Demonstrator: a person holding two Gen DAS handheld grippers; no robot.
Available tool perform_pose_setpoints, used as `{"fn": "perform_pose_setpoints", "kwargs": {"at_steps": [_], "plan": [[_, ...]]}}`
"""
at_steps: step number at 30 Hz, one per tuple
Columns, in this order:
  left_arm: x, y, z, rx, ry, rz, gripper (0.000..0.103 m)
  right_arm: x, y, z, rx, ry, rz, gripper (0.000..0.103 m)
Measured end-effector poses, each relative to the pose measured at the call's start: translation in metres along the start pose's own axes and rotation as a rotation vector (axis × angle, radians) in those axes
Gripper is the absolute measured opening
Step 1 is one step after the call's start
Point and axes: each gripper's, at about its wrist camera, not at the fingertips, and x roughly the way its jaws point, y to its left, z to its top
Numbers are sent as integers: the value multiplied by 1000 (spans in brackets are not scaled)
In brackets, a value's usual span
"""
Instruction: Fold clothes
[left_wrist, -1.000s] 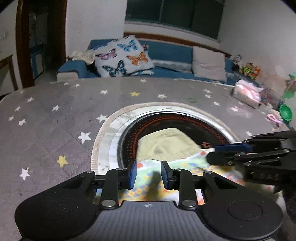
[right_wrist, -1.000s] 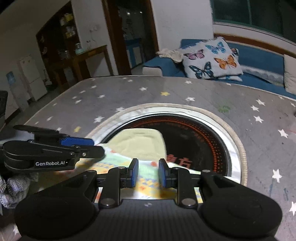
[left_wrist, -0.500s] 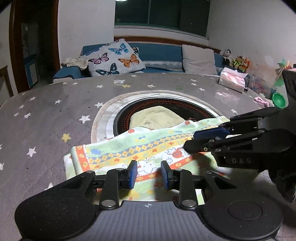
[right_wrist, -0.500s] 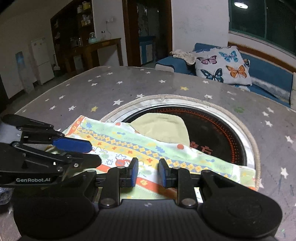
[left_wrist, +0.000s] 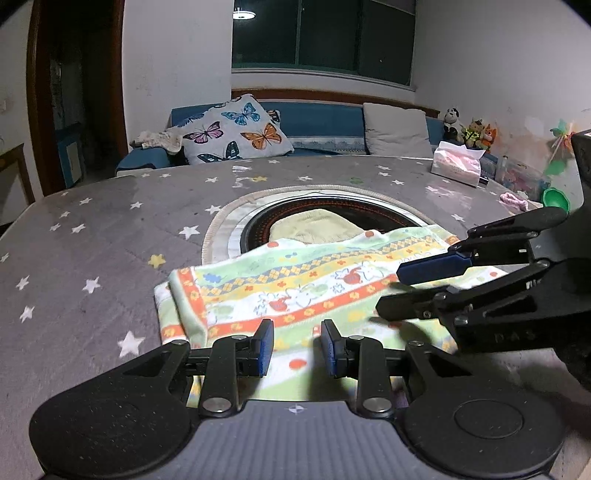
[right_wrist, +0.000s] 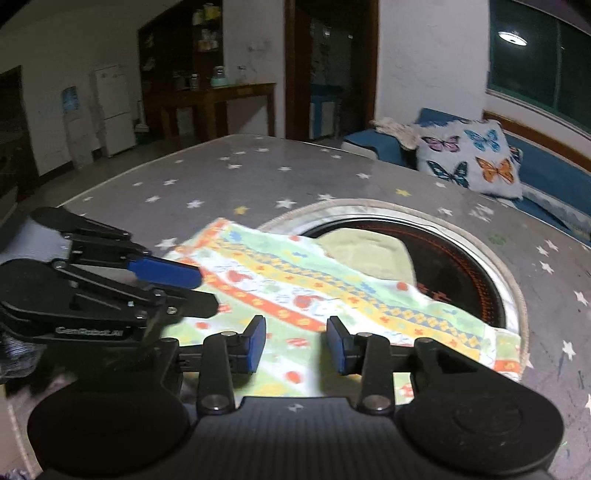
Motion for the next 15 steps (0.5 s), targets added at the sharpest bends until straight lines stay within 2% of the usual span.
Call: {"fn": "perform_pose_setpoints", "kwargs": {"at_steps": [6, 15], "plan": [[-10, 4, -14, -26, -15, 17, 31, 5, 18, -9, -42, 6, -7, 38], [-20, 11, -22, -82, -30, 13, 34, -5, 19, -16, -31, 15, 41, 45]]}}
